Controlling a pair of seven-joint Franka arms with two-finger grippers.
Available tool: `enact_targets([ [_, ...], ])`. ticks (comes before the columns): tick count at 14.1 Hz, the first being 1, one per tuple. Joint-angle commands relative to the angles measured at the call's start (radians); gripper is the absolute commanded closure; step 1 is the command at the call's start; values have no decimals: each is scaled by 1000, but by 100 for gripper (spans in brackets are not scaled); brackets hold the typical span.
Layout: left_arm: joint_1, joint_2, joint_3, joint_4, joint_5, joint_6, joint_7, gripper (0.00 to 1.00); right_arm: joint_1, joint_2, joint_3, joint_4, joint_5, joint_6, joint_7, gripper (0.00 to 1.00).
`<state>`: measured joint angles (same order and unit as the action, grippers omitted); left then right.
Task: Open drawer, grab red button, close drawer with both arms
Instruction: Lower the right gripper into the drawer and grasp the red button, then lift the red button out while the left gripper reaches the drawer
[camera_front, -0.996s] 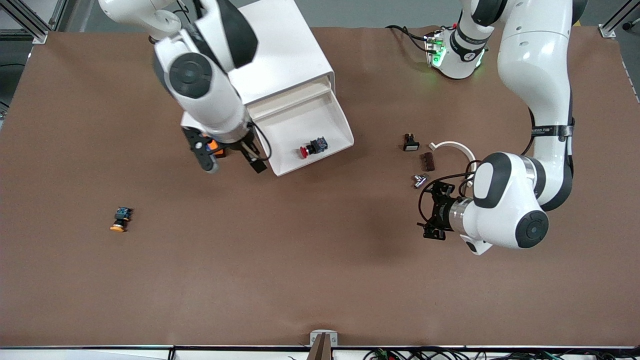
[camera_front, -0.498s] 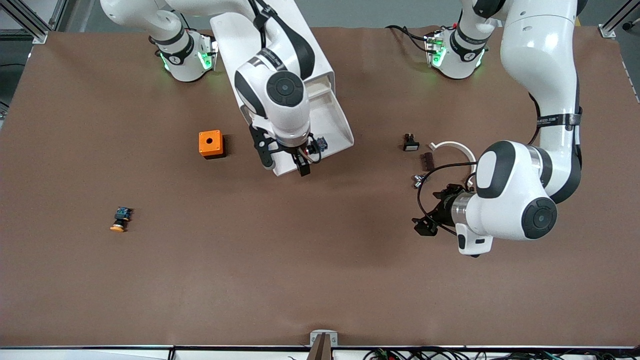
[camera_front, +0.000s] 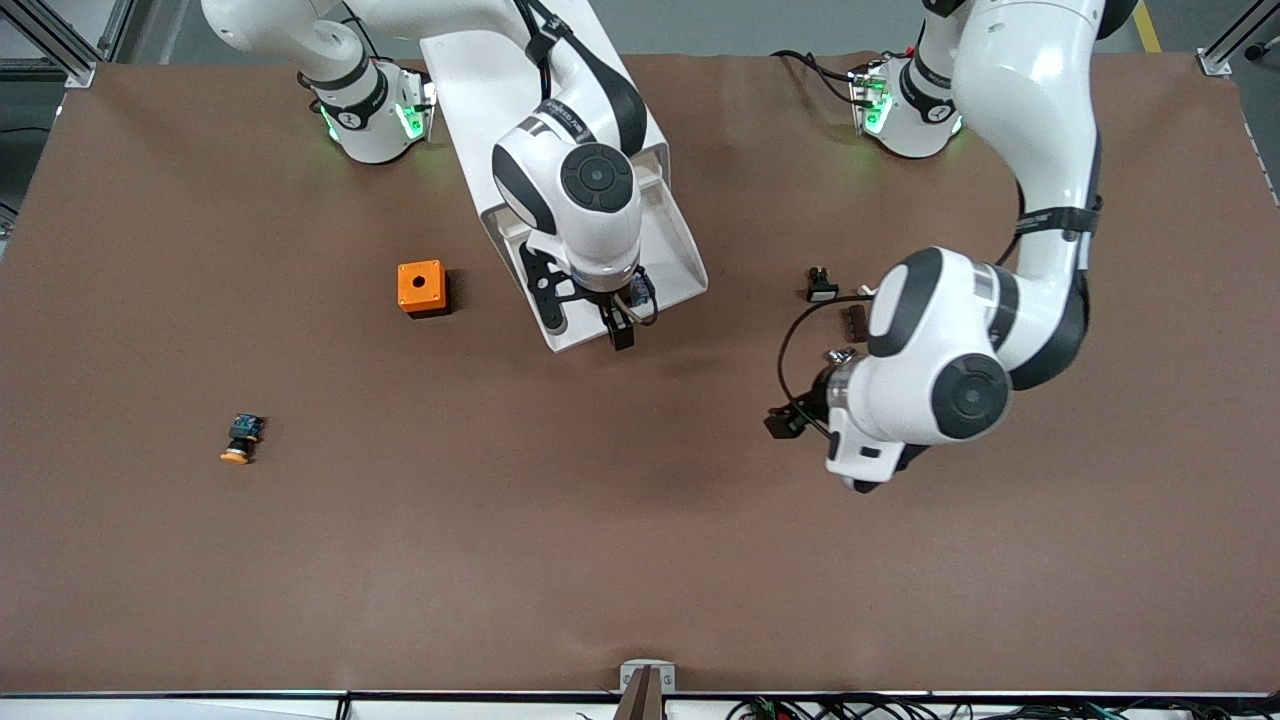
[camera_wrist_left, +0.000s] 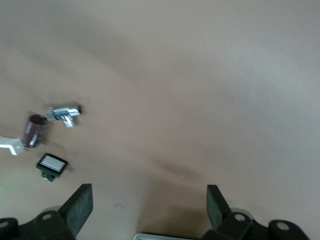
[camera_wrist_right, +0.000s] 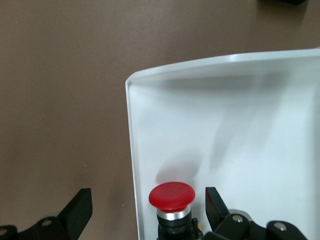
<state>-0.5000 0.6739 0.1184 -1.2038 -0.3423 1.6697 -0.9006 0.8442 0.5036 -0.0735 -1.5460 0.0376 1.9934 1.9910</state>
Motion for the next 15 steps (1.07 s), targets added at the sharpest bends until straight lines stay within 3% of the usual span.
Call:
enact_targets([
  [1,-54,-19,1,-39,20,30,-46,0,30,24,-9,33,-11,-7,35,0],
  [7,-137,-16,1,-89,23,71,-150,0,62,49,-9,43,-8,-8,57,0],
  [9,-150,-14,1,-96,23,77,-173,0,67,49,-9,43,-2,-8,57,10],
  [10,-152,-14,0,-96,23,77,-182,0,70,49,-9,43,1,-8,57,20],
  [11,-153,-14,0,-97,23,77,-184,0,70,49,-9,43,4,-10,55,35],
  [14,-166,-14,0,-103,22,79,-196,0,70,46,-8,52,16,-15,54,92],
  [15,-170,-14,0,-103,22,77,-202,0,72,46,-8,63,19,-15,54,100],
])
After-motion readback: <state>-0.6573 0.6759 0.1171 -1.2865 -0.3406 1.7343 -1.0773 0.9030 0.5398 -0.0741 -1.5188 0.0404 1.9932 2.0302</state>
